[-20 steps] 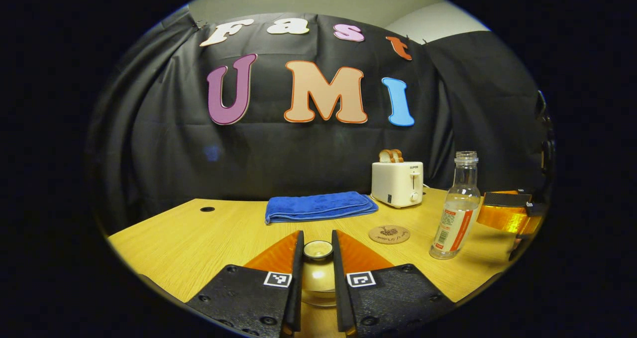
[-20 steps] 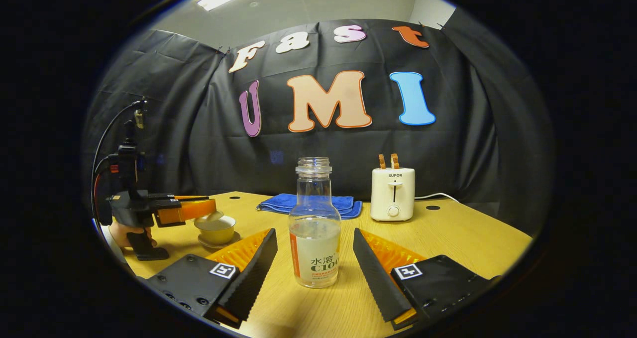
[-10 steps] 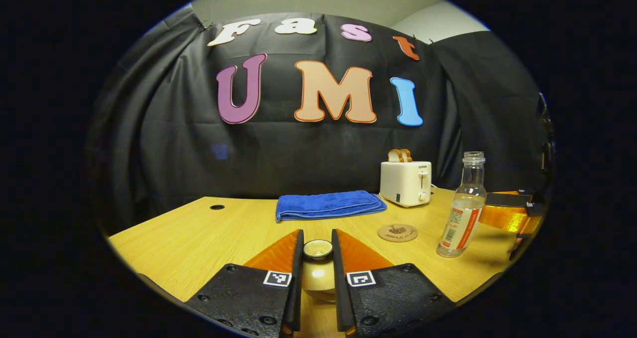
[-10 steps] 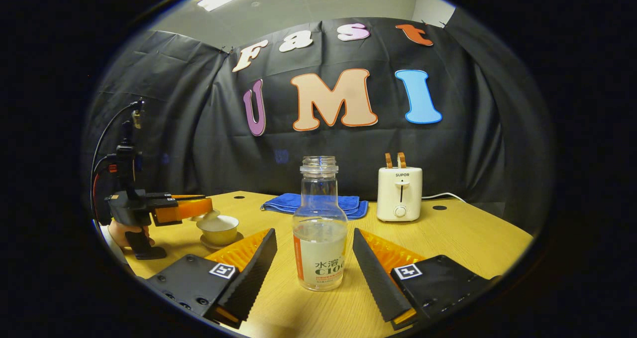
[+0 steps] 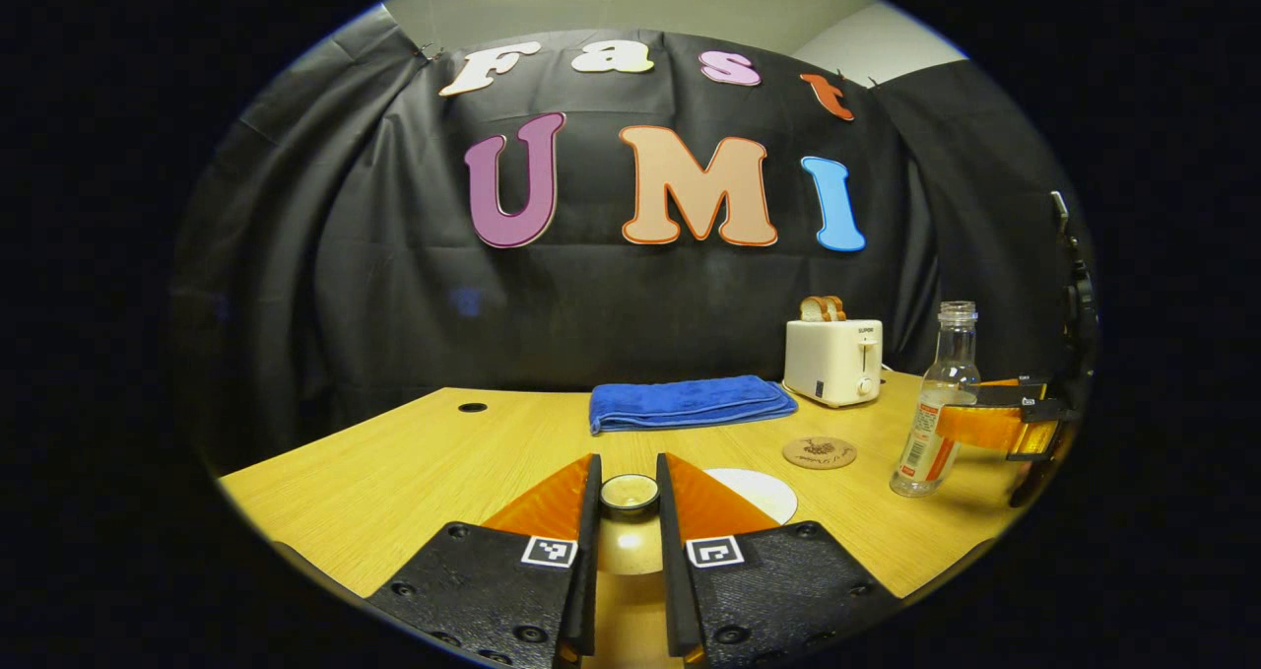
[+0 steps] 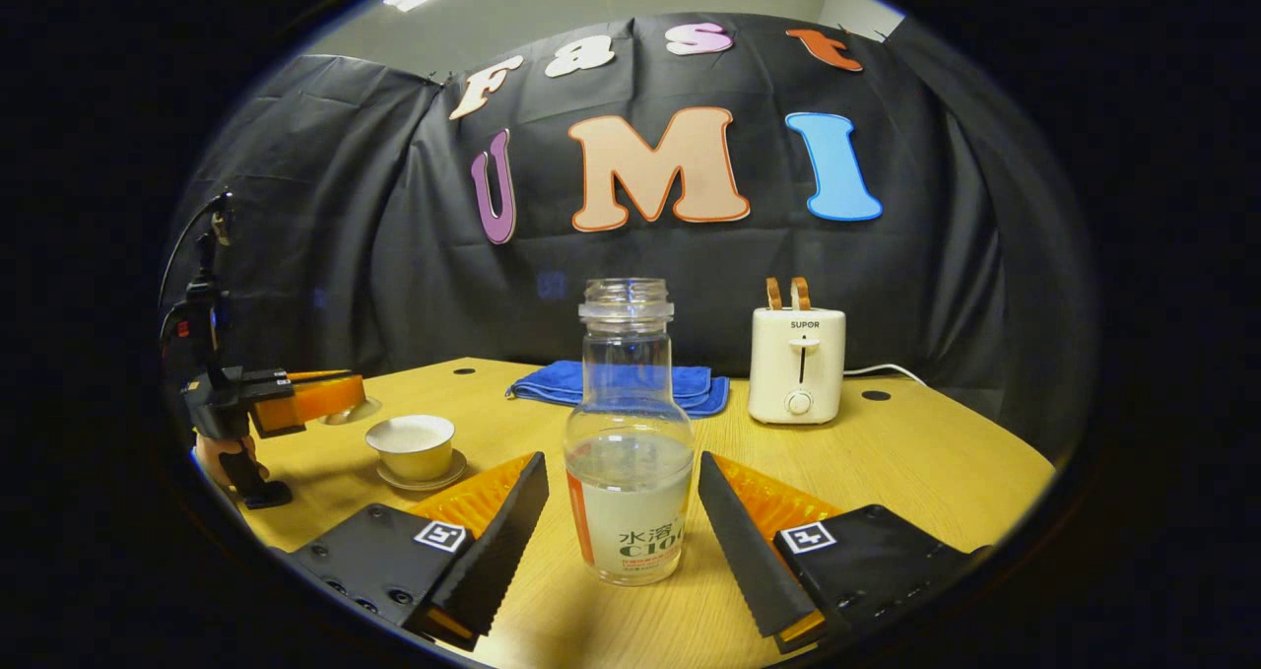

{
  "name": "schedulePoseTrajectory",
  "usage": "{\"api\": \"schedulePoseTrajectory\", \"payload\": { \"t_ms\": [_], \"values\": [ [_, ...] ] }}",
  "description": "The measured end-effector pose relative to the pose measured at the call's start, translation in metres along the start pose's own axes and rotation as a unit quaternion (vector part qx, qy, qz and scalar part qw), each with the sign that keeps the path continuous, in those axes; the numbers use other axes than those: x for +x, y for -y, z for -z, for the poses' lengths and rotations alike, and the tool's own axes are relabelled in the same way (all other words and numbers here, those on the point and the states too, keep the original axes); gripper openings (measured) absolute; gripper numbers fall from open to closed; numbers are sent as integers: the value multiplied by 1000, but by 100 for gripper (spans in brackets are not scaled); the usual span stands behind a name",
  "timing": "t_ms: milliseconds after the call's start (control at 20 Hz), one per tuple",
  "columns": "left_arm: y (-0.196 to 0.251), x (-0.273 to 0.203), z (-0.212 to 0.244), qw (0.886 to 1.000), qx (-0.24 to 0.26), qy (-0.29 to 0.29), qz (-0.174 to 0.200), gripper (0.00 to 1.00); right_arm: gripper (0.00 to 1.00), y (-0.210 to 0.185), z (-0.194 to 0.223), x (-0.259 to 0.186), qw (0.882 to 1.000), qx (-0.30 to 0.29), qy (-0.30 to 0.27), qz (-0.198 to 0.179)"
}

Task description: Open the teacup lid with one hand, grasp the water bottle and pour water into the teacup with the other hand; after pouring, place the water bottle on the coaster and then close the teacup lid.

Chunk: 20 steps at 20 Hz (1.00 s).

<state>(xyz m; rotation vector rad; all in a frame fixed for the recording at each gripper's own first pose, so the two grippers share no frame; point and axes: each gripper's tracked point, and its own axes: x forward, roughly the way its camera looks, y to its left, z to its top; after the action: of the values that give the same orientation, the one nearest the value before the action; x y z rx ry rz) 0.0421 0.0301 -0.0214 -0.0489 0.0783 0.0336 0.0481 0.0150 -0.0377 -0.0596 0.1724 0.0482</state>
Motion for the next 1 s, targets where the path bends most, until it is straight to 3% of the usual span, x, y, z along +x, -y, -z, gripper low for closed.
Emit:
{"api": "schedulePoseTrajectory", "payload": {
  "t_ms": [250, 400, 500, 1000],
  "values": [
    [-19, -7, 0, 1000, 0, 0, -21, 26, 98, 4, 8, 9, 1000, -5, -27, 16],
    [-28, -8, 1, 1000, 1, -1, -30, 27, 85, 3, 12, 12, 999, -6, -41, 20],
    [-33, -9, 1, 999, 0, -1, -33, 25, 83, 2, 15, 15, 998, -14, -48, 26],
    [-47, -8, 2, 999, 1, -3, -44, 25, 83, -26, 10, 32, 988, -139, -43, 43]
  ]
}}
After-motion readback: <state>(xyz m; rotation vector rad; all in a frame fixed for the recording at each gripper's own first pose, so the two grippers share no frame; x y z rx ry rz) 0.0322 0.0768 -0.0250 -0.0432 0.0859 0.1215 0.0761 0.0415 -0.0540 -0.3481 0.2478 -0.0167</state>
